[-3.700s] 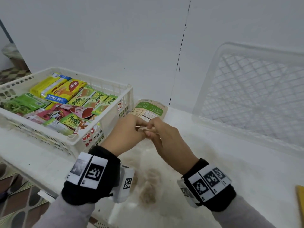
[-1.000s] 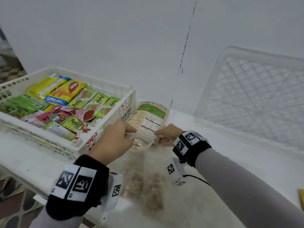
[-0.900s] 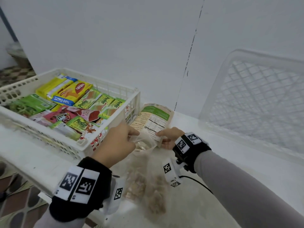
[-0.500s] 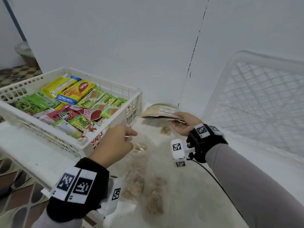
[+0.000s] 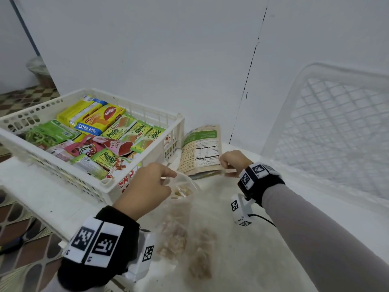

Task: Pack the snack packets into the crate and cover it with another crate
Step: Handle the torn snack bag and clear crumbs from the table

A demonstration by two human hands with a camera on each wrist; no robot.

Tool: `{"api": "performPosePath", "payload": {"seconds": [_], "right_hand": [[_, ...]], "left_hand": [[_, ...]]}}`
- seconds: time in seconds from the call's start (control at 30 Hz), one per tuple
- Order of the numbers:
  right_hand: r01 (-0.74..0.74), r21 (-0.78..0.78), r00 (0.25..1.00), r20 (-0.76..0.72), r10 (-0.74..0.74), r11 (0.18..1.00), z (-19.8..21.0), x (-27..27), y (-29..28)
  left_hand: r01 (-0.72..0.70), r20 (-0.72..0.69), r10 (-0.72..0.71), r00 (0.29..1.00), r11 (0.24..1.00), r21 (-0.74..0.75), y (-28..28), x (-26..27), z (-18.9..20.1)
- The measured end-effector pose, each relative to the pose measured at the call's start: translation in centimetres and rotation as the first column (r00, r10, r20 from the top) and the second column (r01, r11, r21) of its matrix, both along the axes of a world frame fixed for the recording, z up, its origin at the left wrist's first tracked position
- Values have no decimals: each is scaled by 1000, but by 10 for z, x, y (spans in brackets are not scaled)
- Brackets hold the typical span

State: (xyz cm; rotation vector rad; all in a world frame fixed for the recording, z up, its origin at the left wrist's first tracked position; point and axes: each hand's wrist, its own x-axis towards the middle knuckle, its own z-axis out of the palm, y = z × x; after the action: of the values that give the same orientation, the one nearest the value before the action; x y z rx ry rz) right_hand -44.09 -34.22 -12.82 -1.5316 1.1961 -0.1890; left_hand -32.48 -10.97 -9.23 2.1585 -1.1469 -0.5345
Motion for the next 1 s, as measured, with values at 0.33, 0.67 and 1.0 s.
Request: {"api": "performPosePath", "payload": {"seconds": [0.33,0.67,1.0], "right_hand": [[-446,-297,889,-255,380,844,-19,0,-2],[-468,-421,793,-588,159,777,-29,2,8],[241,-215,963,172,-206,946,-10,-84,26]], "left_hand": [[19,-50,-20,999,999,-33,2,-4,1],[-22,-100,8,995,989,-146,-4,-8,9],[90,-335,-177,925,962,-259,-27,-45,24]]}}
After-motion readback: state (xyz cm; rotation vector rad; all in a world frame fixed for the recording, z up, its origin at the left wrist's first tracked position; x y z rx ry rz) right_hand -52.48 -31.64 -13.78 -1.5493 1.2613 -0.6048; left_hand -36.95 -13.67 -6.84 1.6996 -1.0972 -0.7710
